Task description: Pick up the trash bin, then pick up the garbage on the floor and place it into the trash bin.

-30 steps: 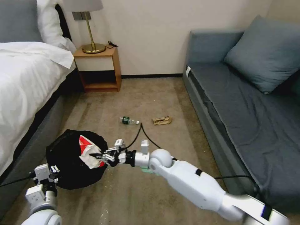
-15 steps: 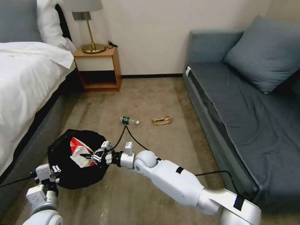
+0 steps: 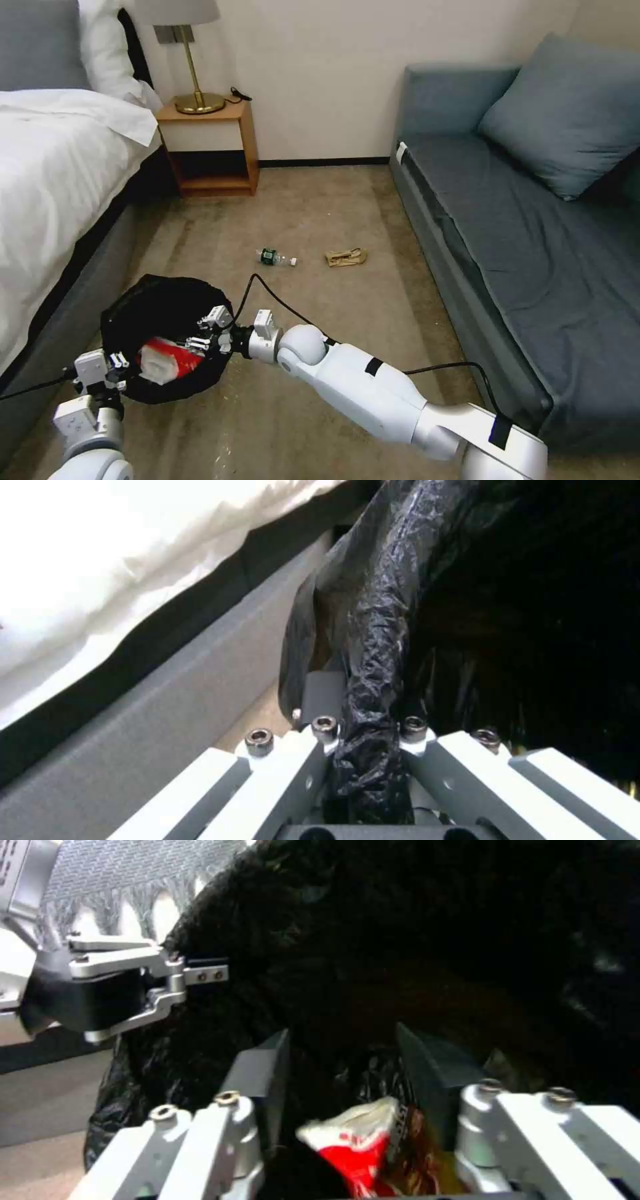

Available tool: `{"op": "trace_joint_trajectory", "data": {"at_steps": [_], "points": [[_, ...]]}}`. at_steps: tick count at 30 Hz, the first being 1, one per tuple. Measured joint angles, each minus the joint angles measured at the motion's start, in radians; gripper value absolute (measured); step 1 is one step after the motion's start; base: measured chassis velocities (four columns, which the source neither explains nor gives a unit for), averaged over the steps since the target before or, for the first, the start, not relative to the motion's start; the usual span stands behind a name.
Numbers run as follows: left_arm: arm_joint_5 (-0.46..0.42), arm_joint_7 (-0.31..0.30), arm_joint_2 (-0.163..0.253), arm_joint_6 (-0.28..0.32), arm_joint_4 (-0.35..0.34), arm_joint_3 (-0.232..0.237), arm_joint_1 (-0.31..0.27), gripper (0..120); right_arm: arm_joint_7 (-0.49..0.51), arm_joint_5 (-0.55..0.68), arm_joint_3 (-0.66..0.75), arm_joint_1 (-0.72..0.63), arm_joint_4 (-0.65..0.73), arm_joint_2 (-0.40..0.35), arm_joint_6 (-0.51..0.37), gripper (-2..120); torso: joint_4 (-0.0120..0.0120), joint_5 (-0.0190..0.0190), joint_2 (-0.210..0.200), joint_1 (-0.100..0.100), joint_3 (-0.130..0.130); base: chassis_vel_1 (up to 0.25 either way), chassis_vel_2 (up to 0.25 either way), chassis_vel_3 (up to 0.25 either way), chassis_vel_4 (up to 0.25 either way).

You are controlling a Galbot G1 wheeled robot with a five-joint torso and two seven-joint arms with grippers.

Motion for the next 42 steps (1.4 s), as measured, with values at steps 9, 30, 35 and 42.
{"op": "trace_joint_trajectory", "data": {"at_steps": [9, 30, 35, 42], "points": [[0.000, -0.012, 0.011, -0.015, 0.027, -0.020, -0.007, 2, 0.086, -0.001, 0.034, -0.060, 0.137, -0.095, 0.017, 85, -0.0001, 0.0002, 0.000, 0.000, 0.000, 0.000, 0.000, 0.000, 0.000], [0.057, -0.020, 0.046, -0.097, 0.088, -0.052, 0.021, 2, 0.638, -0.227, 0.308, -0.247, 0.200, -0.244, -0.111, 100, 0.0000, 0.0003, 0.000, 0.000, 0.000, 0.000, 0.000, 0.000, 0.000], [0.075, -0.025, 0.035, -0.116, 0.097, -0.053, 0.023, 2, 0.673, -0.247, 0.334, -0.301, 0.221, -0.276, -0.117, 100, -0.0002, 0.0004, 0.000, 0.000, 0.000, 0.000, 0.000, 0.000, 0.000], [0.120, -0.028, 0.001, -0.148, 0.101, -0.049, 0.031, 2, 0.682, -0.240, 0.371, -0.372, 0.316, -0.318, -0.145, 100, -0.0001, 0.0003, 0.000, 0.000, 0.000, 0.000, 0.000, 0.000, 0.000]]}}
